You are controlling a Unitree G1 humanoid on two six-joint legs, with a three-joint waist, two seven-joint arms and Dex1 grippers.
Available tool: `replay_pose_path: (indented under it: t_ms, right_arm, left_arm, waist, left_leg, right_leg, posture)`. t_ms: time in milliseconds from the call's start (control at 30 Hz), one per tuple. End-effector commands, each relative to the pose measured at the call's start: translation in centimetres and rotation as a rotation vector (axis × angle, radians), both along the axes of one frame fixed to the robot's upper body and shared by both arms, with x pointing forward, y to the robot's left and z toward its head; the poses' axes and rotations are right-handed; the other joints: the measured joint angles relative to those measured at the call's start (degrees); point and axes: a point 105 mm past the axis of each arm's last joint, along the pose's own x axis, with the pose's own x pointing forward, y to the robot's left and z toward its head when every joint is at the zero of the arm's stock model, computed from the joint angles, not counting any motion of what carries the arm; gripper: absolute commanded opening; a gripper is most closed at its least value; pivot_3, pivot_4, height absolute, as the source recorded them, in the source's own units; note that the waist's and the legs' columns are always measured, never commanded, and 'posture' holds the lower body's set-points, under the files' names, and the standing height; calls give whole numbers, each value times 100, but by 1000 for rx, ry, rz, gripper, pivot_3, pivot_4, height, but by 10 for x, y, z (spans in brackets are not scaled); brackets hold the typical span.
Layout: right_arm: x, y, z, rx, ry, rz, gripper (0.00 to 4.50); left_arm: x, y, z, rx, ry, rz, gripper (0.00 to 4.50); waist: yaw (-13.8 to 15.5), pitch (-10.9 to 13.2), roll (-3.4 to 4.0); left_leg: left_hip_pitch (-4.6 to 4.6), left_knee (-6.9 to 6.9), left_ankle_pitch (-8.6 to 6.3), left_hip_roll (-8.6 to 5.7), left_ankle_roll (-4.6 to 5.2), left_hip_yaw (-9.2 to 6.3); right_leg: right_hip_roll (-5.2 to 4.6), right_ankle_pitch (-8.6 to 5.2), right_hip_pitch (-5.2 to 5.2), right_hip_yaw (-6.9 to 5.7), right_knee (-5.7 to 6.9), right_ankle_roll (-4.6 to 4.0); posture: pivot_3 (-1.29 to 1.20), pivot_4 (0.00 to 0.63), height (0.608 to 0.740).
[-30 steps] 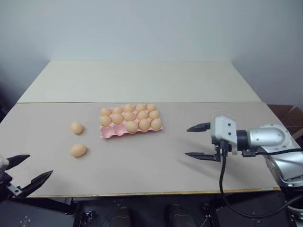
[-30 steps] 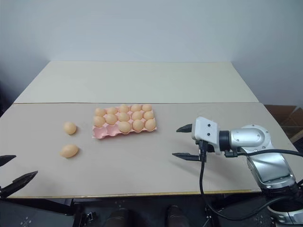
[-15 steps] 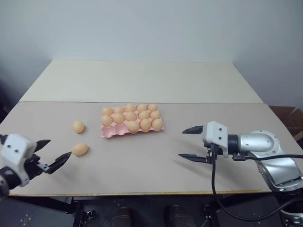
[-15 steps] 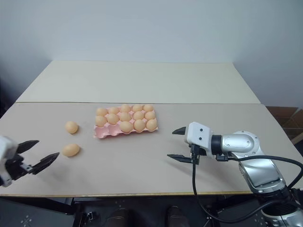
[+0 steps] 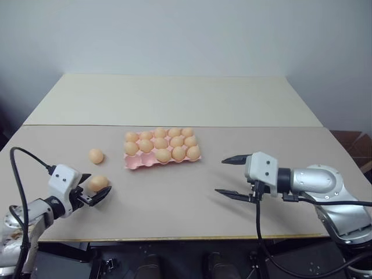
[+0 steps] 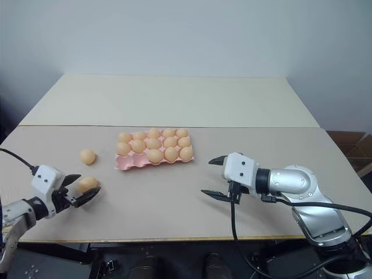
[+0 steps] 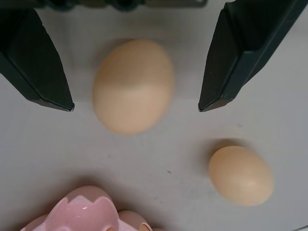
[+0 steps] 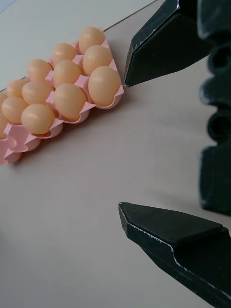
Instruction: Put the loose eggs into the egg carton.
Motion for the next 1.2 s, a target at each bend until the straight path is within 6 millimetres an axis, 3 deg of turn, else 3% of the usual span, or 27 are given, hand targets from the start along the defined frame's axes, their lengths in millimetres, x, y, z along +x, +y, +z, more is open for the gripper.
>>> replay_pose_path:
  t_ms: [33, 233, 267, 533, 733, 867, 1100, 1200]
  right_arm:
    - [-2, -1, 10, -1, -47, -16, 4500]
    - [0, 2, 9, 3, -55, -24, 4500]
    - [0, 3, 9, 6, -56, -26, 4500]
    - [4, 5, 10, 14, -73, -40, 4500]
    - [6, 4, 10, 11, -92, -57, 4500]
    - [8, 4, 9, 15, -100, -69, 4500]
    - [1, 8, 10, 58, -113, -112, 4500]
    - [-3, 10, 7, 65, -114, -135, 4500]
  left_arm:
    - [5, -4, 6, -36, -36, -9, 3924]
    - [10, -6, 2, -31, -22, -14, 2067]
    - [11, -5, 1, -22, -20, -13, 1921]
    - [13, -7, 0, 25, 1, -25, 1825]
    - [12, -27, 49, -91, -165, -125, 1825]
    - [22, -50, 76, -214, -272, -183, 1825]
    - [62, -92, 72, -316, -303, -234, 1825]
    - [76, -97, 66, -324, -299, -243, 1825]
  waist:
    - [6, 0, 0]
    - [18, -2, -3]
    - [24, -2, -3]
    - [36, -8, -2]
    - [35, -9, -7]
    - [70, -11, -10]
    - [51, -15, -16]
    - [42, -16, -18]
  left_leg:
    - [0, 0, 0, 0, 0, 0]
    - [1, 0, 0, 0, 0, 0]
    - [1, 0, 0, -1, 0, 0]
    - [25, 0, 0, -1, 1, 2]
    - [17, 0, 0, 0, 0, 3]
    - [18, 1, 1, -3, 1, 4]
    - [32, 4, 1, -9, 1, 3]
    - [30, 4, 1, -9, 2, 2]
  right_leg:
    - [0, 1, 0, 0, 1, 1]
    - [0, 3, 1, 0, 1, 5]
    - [0, 4, 1, 0, 1, 5]
    - [0, 1, 19, 3, 6, 1]
    - [0, 1, 14, 5, 3, 1]
    - [-2, 7, 18, 5, 3, 11]
    - [2, 13, 43, 11, 0, 20]
    - [2, 14, 45, 11, -3, 23]
  posture:
    - [0, 150, 740]
    - [0, 150, 740]
    - [0, 150, 740]
    - [0, 150, 740]
    - [0, 150, 740]
    - [0, 150, 740]
    - [0, 150, 740]
    - [0, 150, 740]
